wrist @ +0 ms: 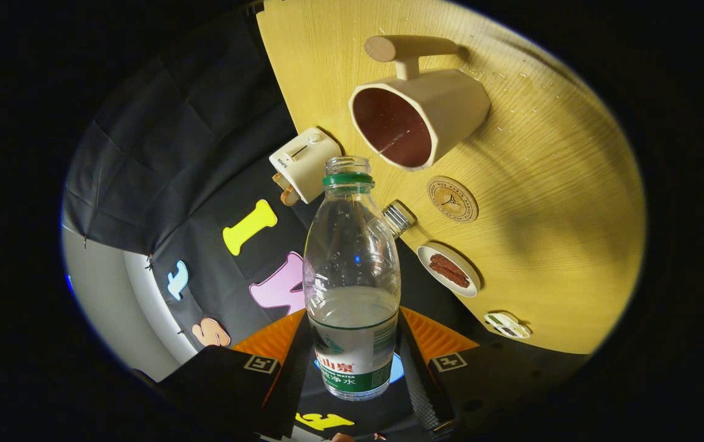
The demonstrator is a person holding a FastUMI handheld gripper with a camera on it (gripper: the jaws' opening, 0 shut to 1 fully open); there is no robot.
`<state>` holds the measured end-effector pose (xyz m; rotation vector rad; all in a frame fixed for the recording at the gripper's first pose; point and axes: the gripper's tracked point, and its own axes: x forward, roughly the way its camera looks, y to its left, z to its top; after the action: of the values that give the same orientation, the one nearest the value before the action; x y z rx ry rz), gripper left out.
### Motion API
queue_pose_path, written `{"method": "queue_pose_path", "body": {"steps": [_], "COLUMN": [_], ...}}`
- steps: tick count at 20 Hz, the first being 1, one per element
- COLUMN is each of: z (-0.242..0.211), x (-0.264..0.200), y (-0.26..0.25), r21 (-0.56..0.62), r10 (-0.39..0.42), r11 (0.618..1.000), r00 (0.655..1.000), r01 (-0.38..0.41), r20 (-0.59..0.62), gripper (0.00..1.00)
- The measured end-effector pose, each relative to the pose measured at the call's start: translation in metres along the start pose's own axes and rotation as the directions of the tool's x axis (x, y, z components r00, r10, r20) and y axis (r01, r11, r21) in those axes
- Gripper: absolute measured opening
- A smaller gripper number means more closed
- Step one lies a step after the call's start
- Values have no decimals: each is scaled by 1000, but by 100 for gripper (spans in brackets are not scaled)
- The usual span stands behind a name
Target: Take the bottle from table, then pour the juice into the cup, finally place the bottle on the coaster
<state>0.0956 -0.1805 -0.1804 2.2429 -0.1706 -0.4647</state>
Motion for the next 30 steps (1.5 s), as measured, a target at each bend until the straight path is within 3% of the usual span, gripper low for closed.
{"method": "queue_pose_path", "body": {"steps": [8, 13, 17, 19, 21, 25, 30], "z": [0, -9, -13, -17, -15, 5, -7], "x": [-3, -3, -4, -7, -10, -14, -16], "y": [0, -10, -23, -29, -33, -29, -27], "r21": [-28, -224, -406, -527, -649, -846, -976], "r10": [3, -18, -36, -45, -43, -4, 34], "r11": [1000, 975, 914, 850, 761, 532, 215], "r00": [1000, 999, 998, 997, 997, 999, 999], "r01": [-3, 10, 13, 3, -7, 29, 25], "r20": [1, -32, -49, -68, -62, 32, 33], "gripper": [75, 75, 75, 75, 75, 75, 75]}}
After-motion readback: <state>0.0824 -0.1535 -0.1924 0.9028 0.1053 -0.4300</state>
